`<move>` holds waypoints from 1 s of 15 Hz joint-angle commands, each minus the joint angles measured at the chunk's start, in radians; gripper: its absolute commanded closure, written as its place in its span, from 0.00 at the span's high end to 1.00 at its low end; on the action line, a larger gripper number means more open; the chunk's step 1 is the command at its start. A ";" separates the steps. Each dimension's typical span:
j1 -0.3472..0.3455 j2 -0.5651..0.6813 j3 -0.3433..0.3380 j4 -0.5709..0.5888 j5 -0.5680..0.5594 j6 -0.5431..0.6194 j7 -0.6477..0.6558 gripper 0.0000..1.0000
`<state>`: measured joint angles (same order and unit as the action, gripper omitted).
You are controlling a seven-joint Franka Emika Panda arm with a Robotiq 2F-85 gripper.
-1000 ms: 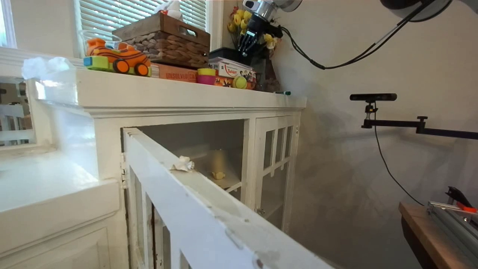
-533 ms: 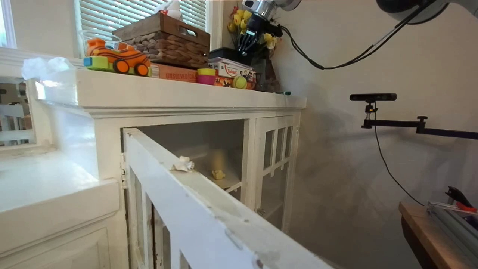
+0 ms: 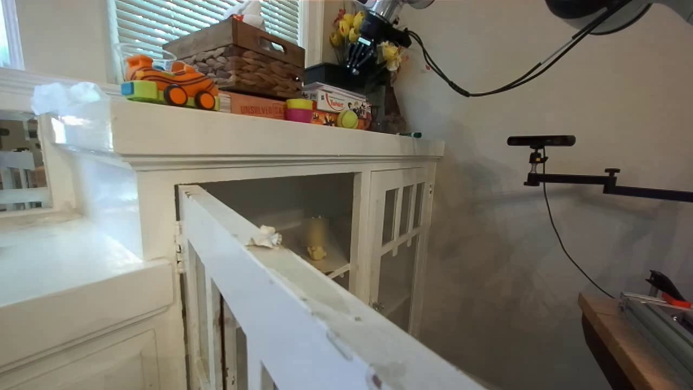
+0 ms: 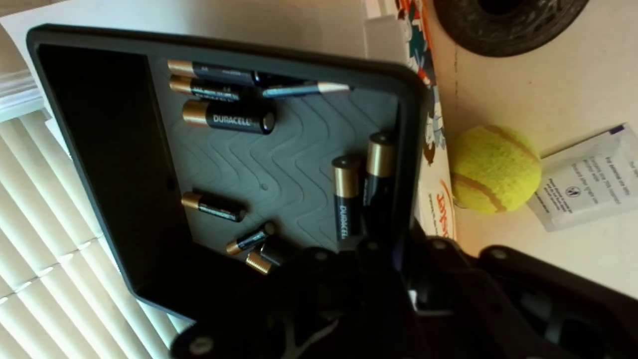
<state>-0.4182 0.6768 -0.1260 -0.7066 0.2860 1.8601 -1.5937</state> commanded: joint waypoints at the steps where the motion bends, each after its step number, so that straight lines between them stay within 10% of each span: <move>1: 0.012 -0.010 -0.021 0.037 -0.027 -0.022 0.033 0.03; 15: 0.002 -0.215 -0.167 -0.165 -0.027 -0.125 0.318 0.03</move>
<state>-0.4424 0.5472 -0.2673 -0.7605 0.2859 1.7411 -1.3471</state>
